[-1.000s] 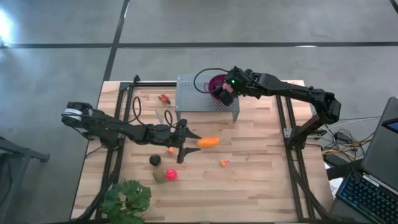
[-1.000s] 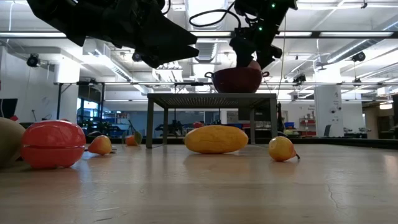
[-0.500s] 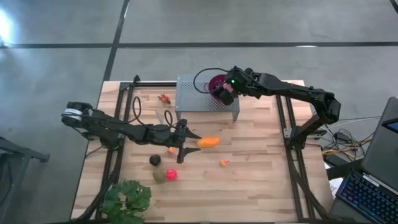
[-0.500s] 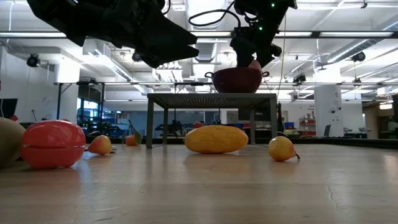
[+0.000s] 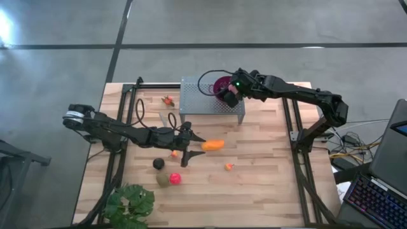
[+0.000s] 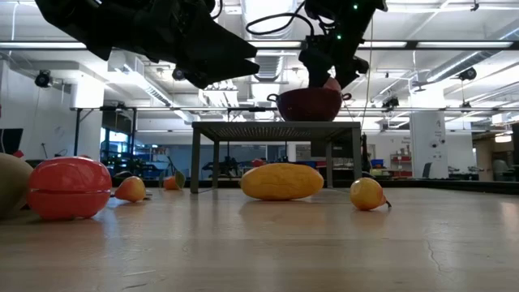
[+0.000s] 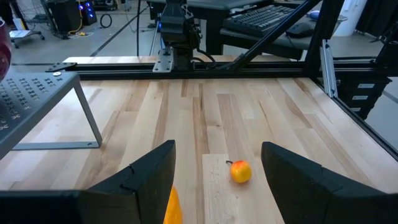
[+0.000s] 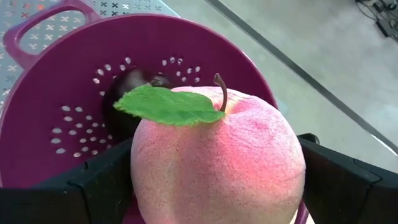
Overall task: Pick & Place Fruit
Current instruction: Put the peach into the purple bowl on the shelf
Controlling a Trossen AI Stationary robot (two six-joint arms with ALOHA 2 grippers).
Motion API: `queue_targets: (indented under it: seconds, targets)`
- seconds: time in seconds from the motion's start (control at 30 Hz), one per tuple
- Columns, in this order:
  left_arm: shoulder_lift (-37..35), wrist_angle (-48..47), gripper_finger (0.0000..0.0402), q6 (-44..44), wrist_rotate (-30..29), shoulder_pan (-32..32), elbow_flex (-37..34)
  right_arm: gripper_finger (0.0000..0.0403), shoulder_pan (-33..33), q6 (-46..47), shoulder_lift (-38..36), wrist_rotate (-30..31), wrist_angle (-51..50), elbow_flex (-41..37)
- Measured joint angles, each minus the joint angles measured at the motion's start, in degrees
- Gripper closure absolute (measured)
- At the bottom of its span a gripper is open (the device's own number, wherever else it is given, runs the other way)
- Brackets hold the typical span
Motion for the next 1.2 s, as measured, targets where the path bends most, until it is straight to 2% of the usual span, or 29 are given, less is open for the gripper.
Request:
queue_targets:
  seconds: [0.27,0.43,1.2]
  targets:
    - [0.0,0.0,0.0158,0.0,0.0,0.0,0.0,0.0032,0.0,0.5,0.0,1.6,-0.5,0.0]
    - [0.0,0.0,0.0158,0.0,0.0,0.0,0.0,0.0032,0.6,-4.5,0.0,1.2,0.4,0.0]
    - [0.0,0.0,0.0158,0.1,0.0,0.0,0.0,0.0032,1.4,-4.9,0.0,1.0,2.5,0.0]
